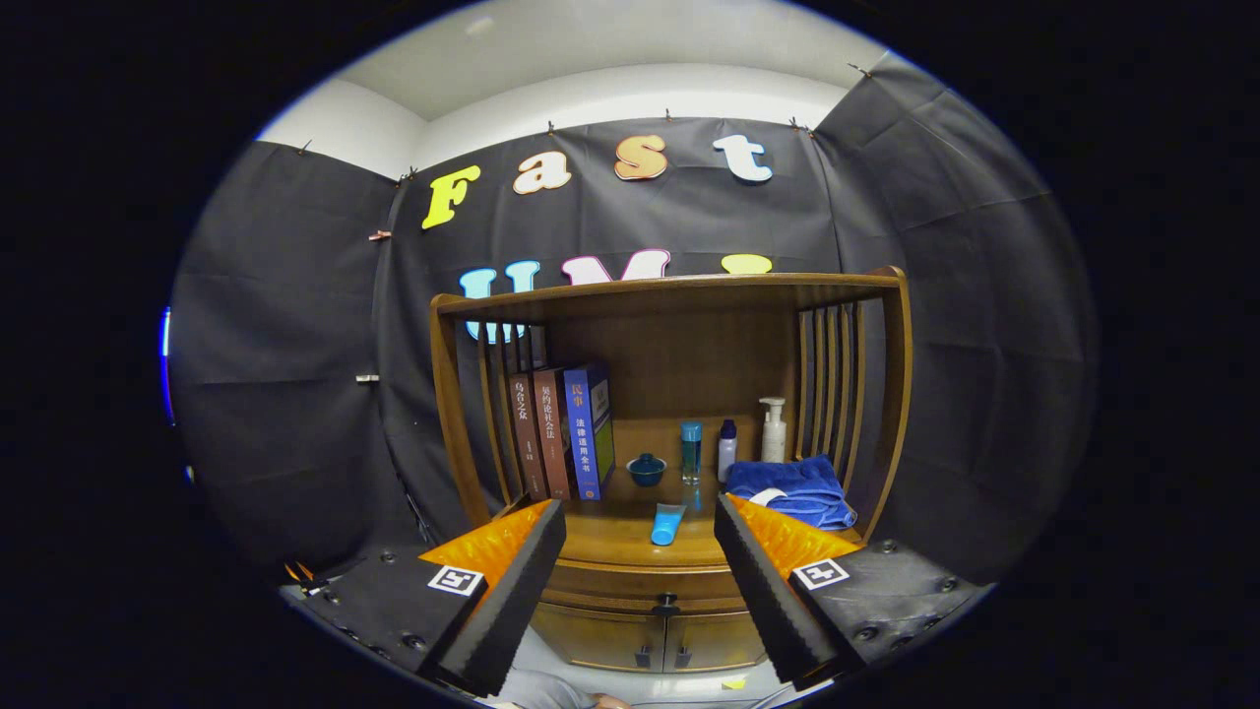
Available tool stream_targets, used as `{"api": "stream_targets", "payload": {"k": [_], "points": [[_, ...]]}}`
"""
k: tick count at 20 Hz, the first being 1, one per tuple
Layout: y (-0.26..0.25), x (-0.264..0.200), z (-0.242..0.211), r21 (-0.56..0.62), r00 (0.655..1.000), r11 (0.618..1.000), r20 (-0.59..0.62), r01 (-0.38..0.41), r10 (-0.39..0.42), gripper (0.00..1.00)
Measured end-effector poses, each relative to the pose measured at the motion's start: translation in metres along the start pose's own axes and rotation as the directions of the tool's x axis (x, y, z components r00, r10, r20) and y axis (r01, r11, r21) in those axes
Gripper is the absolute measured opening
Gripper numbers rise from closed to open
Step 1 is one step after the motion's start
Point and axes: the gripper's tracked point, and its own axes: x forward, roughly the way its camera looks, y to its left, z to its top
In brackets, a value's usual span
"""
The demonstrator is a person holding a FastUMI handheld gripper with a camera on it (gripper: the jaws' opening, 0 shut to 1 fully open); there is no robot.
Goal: Pull open the drawer, take out the items inside it, and place them on the countertop above the cabinet.
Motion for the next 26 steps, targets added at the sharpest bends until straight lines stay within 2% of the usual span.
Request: {"api": "stream_targets", "payload": {"k": [26], "points": [[0.0010,-0.0033,-0.0034,-0.007,1.000,1.000,-0.011,-0.001,0.001,0.98]]}}
